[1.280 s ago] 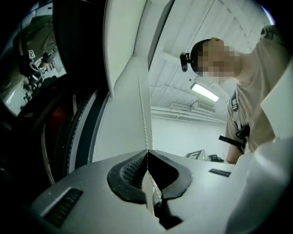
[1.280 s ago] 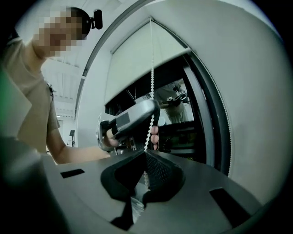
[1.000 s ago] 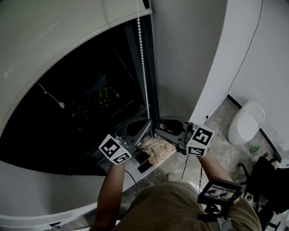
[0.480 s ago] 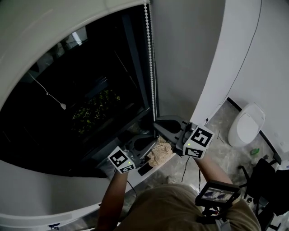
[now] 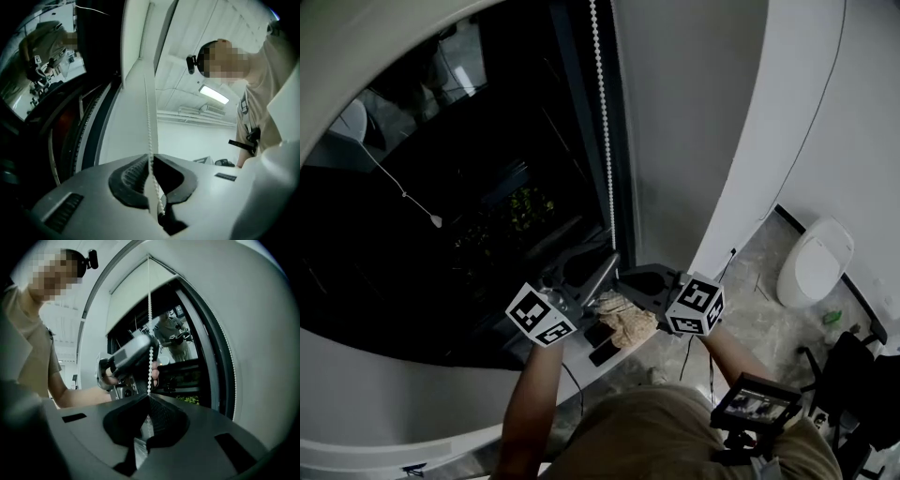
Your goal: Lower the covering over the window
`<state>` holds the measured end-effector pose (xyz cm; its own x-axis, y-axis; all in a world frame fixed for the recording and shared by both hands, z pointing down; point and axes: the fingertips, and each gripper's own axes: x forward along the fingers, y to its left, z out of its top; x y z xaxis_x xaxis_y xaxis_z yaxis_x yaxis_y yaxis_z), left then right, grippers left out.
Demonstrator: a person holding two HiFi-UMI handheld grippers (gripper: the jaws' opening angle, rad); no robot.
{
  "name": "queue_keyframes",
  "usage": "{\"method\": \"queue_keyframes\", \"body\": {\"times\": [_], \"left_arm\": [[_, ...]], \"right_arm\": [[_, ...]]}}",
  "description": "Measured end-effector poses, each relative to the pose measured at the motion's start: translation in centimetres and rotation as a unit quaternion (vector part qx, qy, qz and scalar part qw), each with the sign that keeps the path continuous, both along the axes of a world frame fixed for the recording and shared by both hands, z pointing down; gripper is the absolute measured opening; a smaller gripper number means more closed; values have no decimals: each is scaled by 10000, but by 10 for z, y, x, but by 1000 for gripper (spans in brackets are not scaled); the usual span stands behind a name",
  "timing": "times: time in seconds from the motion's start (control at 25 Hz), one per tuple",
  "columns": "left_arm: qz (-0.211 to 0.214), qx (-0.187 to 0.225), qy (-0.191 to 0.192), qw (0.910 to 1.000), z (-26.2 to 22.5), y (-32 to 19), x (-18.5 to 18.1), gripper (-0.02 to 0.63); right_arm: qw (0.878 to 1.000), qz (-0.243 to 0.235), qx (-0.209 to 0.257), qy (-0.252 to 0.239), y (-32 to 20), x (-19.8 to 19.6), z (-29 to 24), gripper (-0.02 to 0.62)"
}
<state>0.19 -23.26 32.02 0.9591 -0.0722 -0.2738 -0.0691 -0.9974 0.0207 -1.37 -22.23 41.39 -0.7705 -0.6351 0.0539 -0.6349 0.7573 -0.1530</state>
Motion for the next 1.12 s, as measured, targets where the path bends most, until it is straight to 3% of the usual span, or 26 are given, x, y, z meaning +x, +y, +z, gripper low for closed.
{"method": "queue_keyframes", "body": {"times": [0.04,0.2,0.32,0.48,0.76,0.96,1.12], "left_arm": [[14,-28,-25,10000,2,0,1,28],[3,59,38,10000,4,-2,0,23],[-106,171,72,9998,7,-5,-4,23],[-162,207,-106,9996,22,-2,-2,23],[114,-24,-520,9986,74,27,18,23],[110,-289,-622,9976,103,30,10,23],[118,-253,-727,9970,106,32,8,23]], "right_arm": [[10000,-1,26,84,1,0,0,8],[9986,-137,277,440,2,4,-3,9],[9985,-268,471,15,5,13,-22,35],[9947,-80,796,-639,7,27,-71,79],[9897,399,1256,-568,0,29,-108,77],[9889,468,1285,-586,1,31,-108,75],[9902,436,1128,-702,-1,31,-107,20]]}}
